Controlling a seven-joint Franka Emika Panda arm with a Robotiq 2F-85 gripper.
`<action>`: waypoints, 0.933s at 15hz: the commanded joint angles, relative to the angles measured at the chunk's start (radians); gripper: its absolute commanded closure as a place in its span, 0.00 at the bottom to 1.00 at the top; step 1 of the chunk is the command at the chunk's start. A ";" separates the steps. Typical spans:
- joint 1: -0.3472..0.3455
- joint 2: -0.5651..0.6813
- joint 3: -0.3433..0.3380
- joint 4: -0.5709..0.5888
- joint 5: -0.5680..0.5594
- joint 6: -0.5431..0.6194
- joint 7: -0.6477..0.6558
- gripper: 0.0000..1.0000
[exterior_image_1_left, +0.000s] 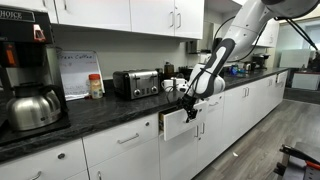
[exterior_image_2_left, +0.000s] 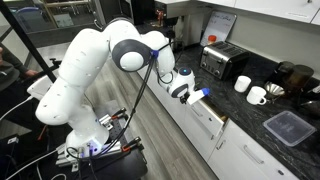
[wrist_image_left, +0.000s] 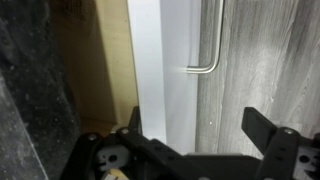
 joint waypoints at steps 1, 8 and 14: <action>-0.054 -0.049 0.038 -0.073 -0.006 -0.065 -0.048 0.00; -0.050 -0.211 0.020 -0.204 0.052 -0.225 -0.105 0.00; -0.024 -0.340 -0.010 -0.296 0.159 -0.360 -0.194 0.00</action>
